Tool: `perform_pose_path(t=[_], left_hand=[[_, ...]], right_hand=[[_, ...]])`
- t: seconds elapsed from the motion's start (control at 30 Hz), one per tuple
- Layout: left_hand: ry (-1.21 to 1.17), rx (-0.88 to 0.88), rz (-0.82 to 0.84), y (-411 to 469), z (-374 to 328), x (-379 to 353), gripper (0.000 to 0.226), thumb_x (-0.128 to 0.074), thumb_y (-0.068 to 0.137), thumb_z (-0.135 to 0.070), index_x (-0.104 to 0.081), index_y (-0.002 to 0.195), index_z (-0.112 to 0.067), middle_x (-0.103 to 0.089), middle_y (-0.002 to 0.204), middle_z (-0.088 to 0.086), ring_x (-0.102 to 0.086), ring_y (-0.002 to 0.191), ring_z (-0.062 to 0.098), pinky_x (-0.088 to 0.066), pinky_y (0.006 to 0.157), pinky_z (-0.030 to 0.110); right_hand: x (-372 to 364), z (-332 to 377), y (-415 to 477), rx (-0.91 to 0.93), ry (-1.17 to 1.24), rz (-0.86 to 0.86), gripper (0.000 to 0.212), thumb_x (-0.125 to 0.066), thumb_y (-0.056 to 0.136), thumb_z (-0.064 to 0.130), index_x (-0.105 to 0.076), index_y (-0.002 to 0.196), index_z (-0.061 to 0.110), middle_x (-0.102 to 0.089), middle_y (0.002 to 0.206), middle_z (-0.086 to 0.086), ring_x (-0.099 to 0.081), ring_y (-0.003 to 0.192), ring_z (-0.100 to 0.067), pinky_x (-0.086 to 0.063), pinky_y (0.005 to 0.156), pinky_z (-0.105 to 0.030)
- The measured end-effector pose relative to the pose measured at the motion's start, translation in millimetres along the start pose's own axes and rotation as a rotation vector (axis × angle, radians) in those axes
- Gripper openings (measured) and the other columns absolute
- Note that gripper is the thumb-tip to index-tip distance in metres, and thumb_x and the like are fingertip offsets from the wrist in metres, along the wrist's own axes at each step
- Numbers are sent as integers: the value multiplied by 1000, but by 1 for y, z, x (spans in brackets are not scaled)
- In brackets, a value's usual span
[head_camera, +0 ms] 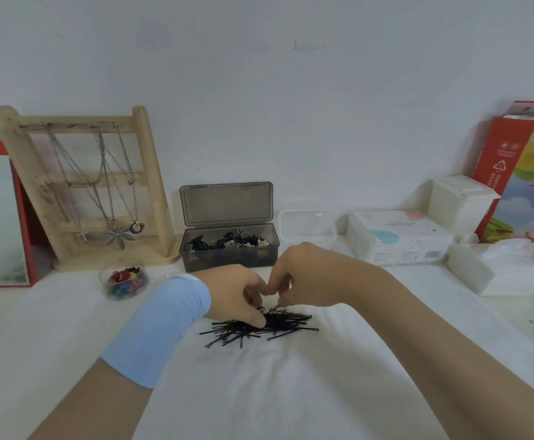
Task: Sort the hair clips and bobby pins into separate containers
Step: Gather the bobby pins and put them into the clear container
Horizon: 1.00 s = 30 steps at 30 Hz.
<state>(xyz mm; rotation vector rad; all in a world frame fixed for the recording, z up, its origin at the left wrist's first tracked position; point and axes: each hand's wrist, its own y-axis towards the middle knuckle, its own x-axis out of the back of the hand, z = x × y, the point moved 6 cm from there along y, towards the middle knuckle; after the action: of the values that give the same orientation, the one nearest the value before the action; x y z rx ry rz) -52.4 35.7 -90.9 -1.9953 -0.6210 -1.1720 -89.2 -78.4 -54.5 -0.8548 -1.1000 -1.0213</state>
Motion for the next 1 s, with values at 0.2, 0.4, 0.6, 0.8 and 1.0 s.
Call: perform_pose_path(t=[0.2, 0.4, 0.6, 0.8, 1.0], left_hand=[[156, 164, 30, -12, 17, 12, 79, -75, 70, -65, -50, 138, -32, -56, 128, -17, -56, 115, 10, -45, 102, 33], [261, 145, 36, -3, 4, -5, 68, -81, 66, -59, -60, 123, -28, -62, 112, -13, -62, 99, 14, -53, 86, 29], [123, 45, -47, 4, 3, -4, 47, -80, 77, -41, -66, 120, -29, -66, 102, -15, -63, 93, 10, -55, 87, 29], [166, 12, -31, 4, 3, -3, 39, -78, 80, -36, -70, 118, -31, -68, 104, -14, -64, 95, 11, -54, 87, 28], [223, 74, -34, -1, 2, 0, 45, -76, 76, -48, -70, 117, -30, -68, 107, -14, -63, 95, 13, -55, 88, 31]], right_hand=[[-28, 1, -6, -23, -48, 159, 64, -77, 75, 50, -59, 133, 27, -60, 125, 9, -58, 113, -14, -50, 92, -29], [-36, 0, -3, -10, -152, 169, 38, -78, 76, 38, -71, 111, 23, -64, 104, -2, -60, 98, -23, -52, 79, -35], [-36, 1, -2, 10, -82, 111, 46, -78, 79, 30, -68, 123, 27, -65, 111, 3, -57, 101, -18, -42, 73, -26], [-39, -7, -1, -89, -107, 114, 37, -78, 79, 35, -71, 112, 20, -65, 97, 0, -55, 88, -19, -37, 59, -24], [-36, -4, 2, -62, -172, 82, 22, -68, 86, 25, -76, 105, 17, -70, 97, -10, -64, 91, -28, -44, 58, -25]])
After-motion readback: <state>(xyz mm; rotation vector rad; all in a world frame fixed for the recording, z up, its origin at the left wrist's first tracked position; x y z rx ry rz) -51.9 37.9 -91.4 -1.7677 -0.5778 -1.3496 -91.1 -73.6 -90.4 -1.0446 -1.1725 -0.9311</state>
